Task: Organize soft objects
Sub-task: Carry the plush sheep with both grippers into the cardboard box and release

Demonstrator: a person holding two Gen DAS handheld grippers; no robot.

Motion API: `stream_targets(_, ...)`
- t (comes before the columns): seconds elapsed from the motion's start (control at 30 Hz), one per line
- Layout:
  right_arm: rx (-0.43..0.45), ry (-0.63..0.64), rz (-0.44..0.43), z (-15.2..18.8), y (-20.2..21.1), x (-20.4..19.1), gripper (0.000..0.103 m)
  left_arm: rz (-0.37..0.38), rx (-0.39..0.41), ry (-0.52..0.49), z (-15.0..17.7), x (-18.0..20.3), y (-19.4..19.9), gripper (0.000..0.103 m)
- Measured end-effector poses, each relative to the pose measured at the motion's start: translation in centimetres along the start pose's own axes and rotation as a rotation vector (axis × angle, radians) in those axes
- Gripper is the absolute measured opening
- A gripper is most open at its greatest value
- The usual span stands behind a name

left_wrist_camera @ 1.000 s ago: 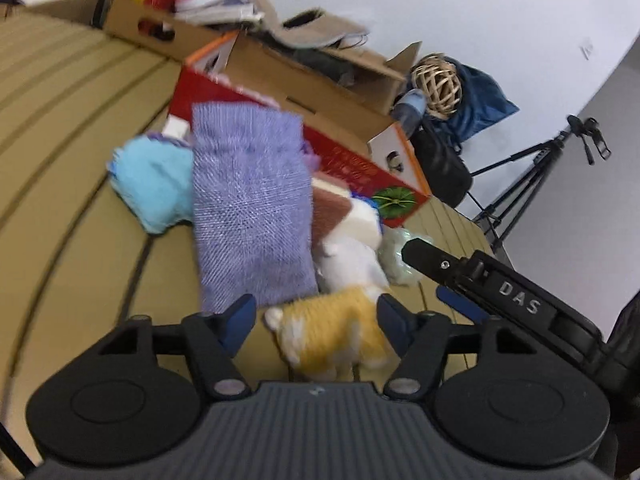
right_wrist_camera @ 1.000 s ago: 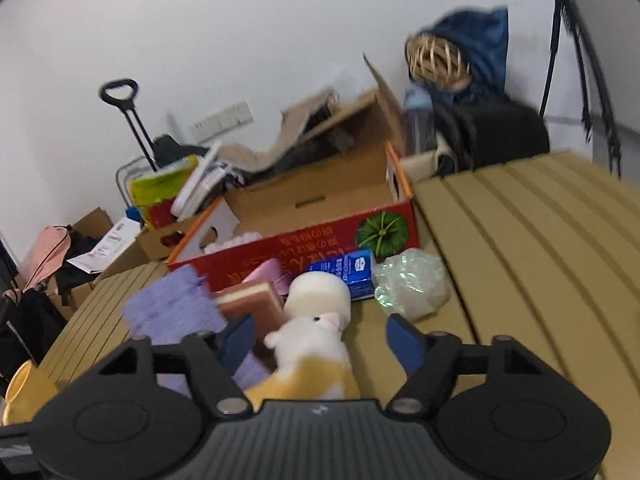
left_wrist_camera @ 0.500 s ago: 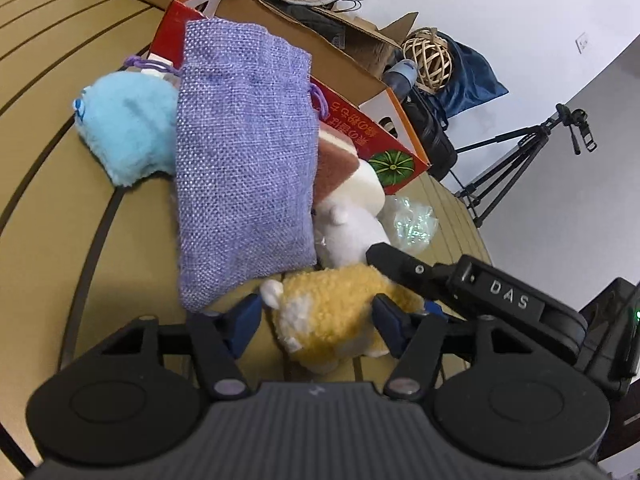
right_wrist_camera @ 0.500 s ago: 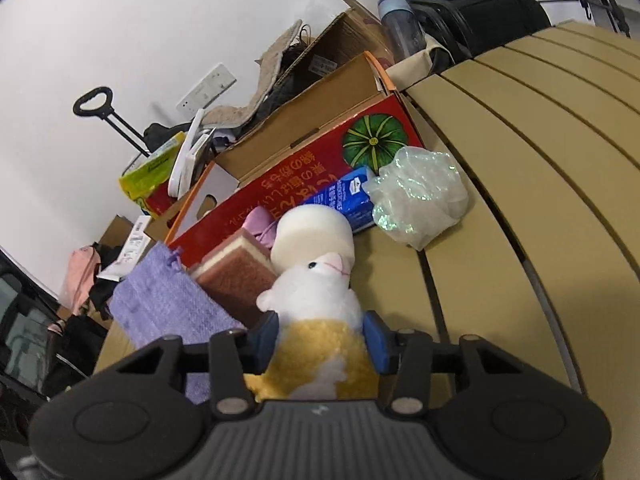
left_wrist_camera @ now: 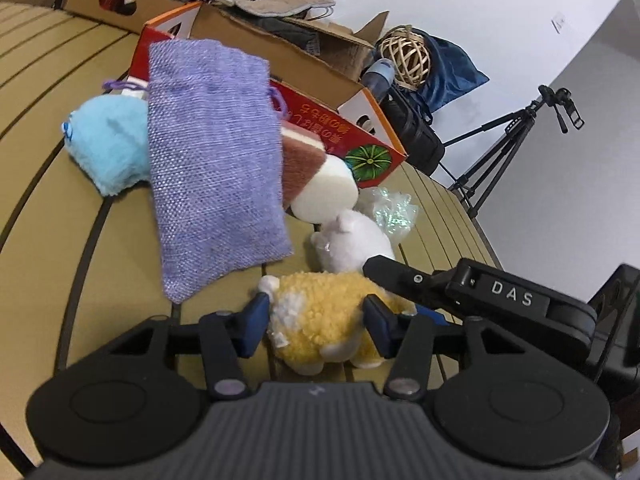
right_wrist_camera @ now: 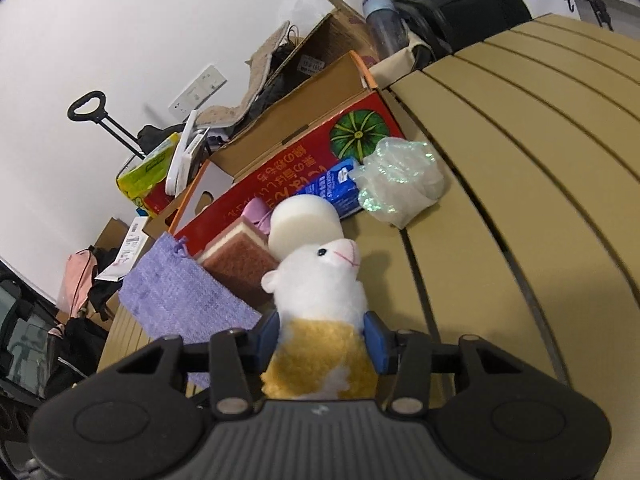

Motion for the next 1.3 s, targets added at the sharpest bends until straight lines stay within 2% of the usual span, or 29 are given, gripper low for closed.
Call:
stream_targets(0.13, 0.006, 0.013, 0.001, 0.2, 0.3, -0.7, 0.042, -0.01, 0.031, -0.026, 0.0, 0.1, 0.6, 0.053)
stream_targets(0.3, 0.07, 0.049, -0.03, -0.7, 1.9, -2.2, 0.042, 0.025, 0.104, -0.006, -1.5, 0.8, 2.3, 0.052)
stream_targets(0.37, 0.11, 0.037, -0.066, -1.8, 3.0, -3.2, 0.042, 0.028, 0.166, -0.051, -3.3, 2.2, 3.3, 0.052)
stream_targets(0.43, 0.168, 0.039, -0.095, -3.7, 4.0, -4.4, 0.042, 0.048, 0.213, -0.053, -5.5, 3.6, 3.9, 0.052)
stream_targets(0.53, 0.228, 0.047, -0.109, -7.4, 3.9, -5.8, 0.042, 0.068, 0.242, -0.083, -9.5, 5.0, 2.7, 0.052)
stream_targets(0.67, 0.26, 0.068, -0.09, -13.5, 1.1, -6.7, 0.042, 0.091, 0.231, -0.054, -15.2, 5.9, -1.8, 0.052)
stream_targets(0.73, 0.243, 0.072, -0.07, -16.3, -1.3, -6.4, 0.042, 0.07, 0.218, -0.061, -17.0, 5.8, -4.5, 0.052)
stream_targets(0.87, 0.193, 0.064, -0.013, -20.1, -6.4, -4.4, 0.042, 0.034, 0.132, -0.031, -19.1, 5.3, -10.4, 0.052)
stream_targets(1.03, 0.095, 0.027, 0.074, -21.3, -12.7, -0.5, 0.042, -0.015, 0.004, 0.045, -19.5, 2.9, -17.3, 0.051)
stream_targets(1.13, 0.078, 0.07, 0.121, -21.6, -14.8, 0.4, 0.039, -0.041, -0.018, 0.074, -19.2, 1.7, -19.3, 0.051)
stream_targets(1.23, 0.067, 0.185, 0.214, -22.0, -15.9, 0.2, 0.038, -0.096, -0.028, 0.03, -19.3, 0.8, -20.4, 0.051)
stream_targets(1.3, 0.058, 0.258, 0.261, -21.9, -16.4, 0.0, 0.036, -0.109, -0.064, 0.053, -19.3, 0.2, -20.8, 0.051)
Point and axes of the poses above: each gripper's, at about its wrist camera, not at the fingertips, and y roughly against the way its jaws point, x to its right, z to its underside, the point moved 9 cm from there along -y, roughly the way its jaws point, and after that the axes turned 2 degrees about x, right-handed, at the moved point
